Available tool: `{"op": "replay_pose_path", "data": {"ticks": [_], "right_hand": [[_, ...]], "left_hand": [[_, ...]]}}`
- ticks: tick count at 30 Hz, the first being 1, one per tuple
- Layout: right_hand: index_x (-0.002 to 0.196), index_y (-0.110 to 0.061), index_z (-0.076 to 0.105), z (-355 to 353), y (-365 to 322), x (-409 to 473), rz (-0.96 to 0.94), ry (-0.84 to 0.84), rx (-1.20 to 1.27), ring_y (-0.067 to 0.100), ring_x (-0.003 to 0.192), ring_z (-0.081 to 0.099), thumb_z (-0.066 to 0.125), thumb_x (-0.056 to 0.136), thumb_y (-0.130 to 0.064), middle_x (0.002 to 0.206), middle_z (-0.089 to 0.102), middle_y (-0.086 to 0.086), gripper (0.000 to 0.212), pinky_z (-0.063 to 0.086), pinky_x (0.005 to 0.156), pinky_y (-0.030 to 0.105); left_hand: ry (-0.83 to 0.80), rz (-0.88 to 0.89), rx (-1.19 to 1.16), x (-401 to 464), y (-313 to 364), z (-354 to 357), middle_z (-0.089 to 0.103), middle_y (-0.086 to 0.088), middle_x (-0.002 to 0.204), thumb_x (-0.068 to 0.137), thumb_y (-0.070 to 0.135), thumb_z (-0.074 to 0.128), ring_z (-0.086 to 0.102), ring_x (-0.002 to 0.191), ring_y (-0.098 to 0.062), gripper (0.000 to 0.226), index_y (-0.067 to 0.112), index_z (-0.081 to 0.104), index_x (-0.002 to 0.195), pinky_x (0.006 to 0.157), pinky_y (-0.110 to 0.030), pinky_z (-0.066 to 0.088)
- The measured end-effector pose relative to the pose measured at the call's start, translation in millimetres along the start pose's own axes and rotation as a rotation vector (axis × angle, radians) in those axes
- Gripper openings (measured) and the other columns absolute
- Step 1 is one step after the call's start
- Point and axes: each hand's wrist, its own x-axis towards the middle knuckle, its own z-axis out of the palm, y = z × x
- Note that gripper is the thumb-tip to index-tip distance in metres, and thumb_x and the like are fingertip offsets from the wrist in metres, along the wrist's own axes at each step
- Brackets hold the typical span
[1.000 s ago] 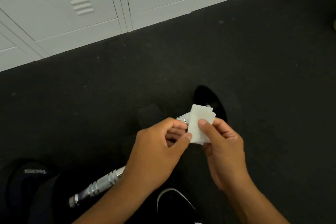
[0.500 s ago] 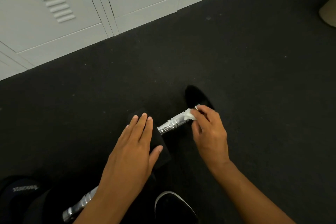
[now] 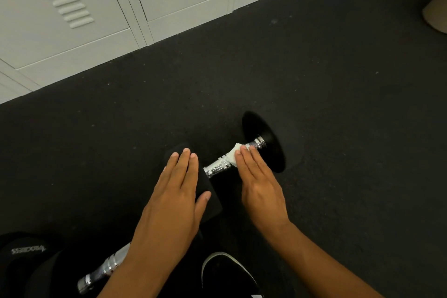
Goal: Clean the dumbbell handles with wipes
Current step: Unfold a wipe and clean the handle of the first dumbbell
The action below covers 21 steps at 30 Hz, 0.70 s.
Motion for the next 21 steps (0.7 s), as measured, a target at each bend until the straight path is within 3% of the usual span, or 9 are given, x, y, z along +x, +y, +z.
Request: {"op": "replay_pose_path", "data": {"ticks": [2, 4, 8, 11, 14, 17, 19, 21], "right_hand": [[0.153, -0.006, 0.041, -5, 5, 5, 0.035, -0.002, -0.016, 0.024, 0.151, 0.031, 0.067, 0.082, 0.010, 0.160, 0.040, 0.010, 0.077, 0.031, 0.119, 0.037], [0.154, -0.006, 0.036, -10, 6, 9, 0.104, -0.027, -0.029, 0.024, 0.151, 0.029, 0.069, 0.079, 0.014, 0.161, 0.037, 0.010, 0.085, 0.031, 0.117, 0.036], [0.160, -0.007, 0.016, -6, -14, 6, 0.146, -0.091, 0.010, 0.026, 0.155, 0.013, 0.064, 0.083, 0.009, 0.168, 0.018, 0.012, 0.091, 0.031, 0.120, 0.040], [0.159, -0.007, 0.022, -3, -22, 6, 0.027, -0.124, 0.000, 0.027, 0.155, 0.015, 0.060, 0.087, 0.005, 0.167, 0.022, 0.011, 0.083, 0.023, 0.122, 0.042], [0.160, -0.009, 0.019, -8, -8, 12, 0.095, -0.129, 0.011, 0.024, 0.156, 0.012, 0.058, 0.089, 0.003, 0.168, 0.021, 0.009, 0.082, 0.013, 0.124, 0.039], [0.161, -0.009, 0.010, -10, -2, 9, 0.179, -0.139, 0.038, 0.022, 0.158, 0.003, 0.055, 0.091, -0.001, 0.170, 0.009, 0.009, 0.083, 0.012, 0.126, 0.038], [0.161, -0.010, 0.002, -8, -12, 2, 0.137, -0.172, 0.070, 0.020, 0.157, -0.008, 0.051, 0.093, -0.002, 0.170, -0.004, 0.007, 0.084, 0.008, 0.127, 0.038], [0.161, -0.011, 0.002, -7, -21, -3, 0.053, -0.199, 0.088, 0.020, 0.157, -0.009, 0.050, 0.092, 0.000, 0.171, -0.005, 0.006, 0.085, 0.006, 0.127, 0.038]], "left_hand": [[0.022, 0.030, 0.055, -2, -3, 8, 0.021, -0.013, 0.165, 0.094, 0.044, 0.045, 0.017, 0.152, -0.025, 0.075, 0.011, 0.012, 0.154, 0.118, -0.038, 0.021], [0.084, 0.042, 0.068, -2, -8, 17, 0.036, -0.016, 0.159, 0.091, 0.041, 0.052, 0.030, 0.147, -0.030, 0.075, 0.007, 0.023, 0.151, 0.111, -0.043, 0.031], [0.157, 0.072, 0.065, -1, -14, 26, 0.032, -0.015, 0.159, 0.090, 0.040, 0.054, 0.029, 0.146, -0.030, 0.076, 0.008, 0.022, 0.151, 0.110, -0.045, 0.031], [0.156, 0.080, 0.045, -1, -17, 28, 0.024, -0.012, 0.161, 0.091, 0.040, 0.052, 0.025, 0.148, -0.029, 0.076, 0.009, 0.019, 0.152, 0.113, -0.045, 0.030], [0.148, 0.079, 0.023, -1, -16, 30, 0.014, -0.008, 0.163, 0.094, 0.042, 0.045, 0.014, 0.151, -0.025, 0.074, 0.012, 0.012, 0.154, 0.117, -0.042, 0.021], [0.152, 0.074, 0.010, -2, -16, 31, 0.021, -0.010, 0.164, 0.094, 0.041, 0.048, 0.016, 0.151, -0.025, 0.074, 0.012, 0.015, 0.154, 0.116, -0.042, 0.023], [0.150, 0.071, -0.005, -2, -16, 31, 0.022, -0.011, 0.164, 0.094, 0.040, 0.049, 0.016, 0.151, -0.025, 0.075, 0.012, 0.016, 0.154, 0.116, -0.043, 0.025], [0.149, 0.074, -0.008, -2, -17, 32, 0.022, -0.011, 0.164, 0.093, 0.040, 0.049, 0.017, 0.151, -0.025, 0.074, 0.012, 0.017, 0.154, 0.116, -0.043, 0.026]]}}
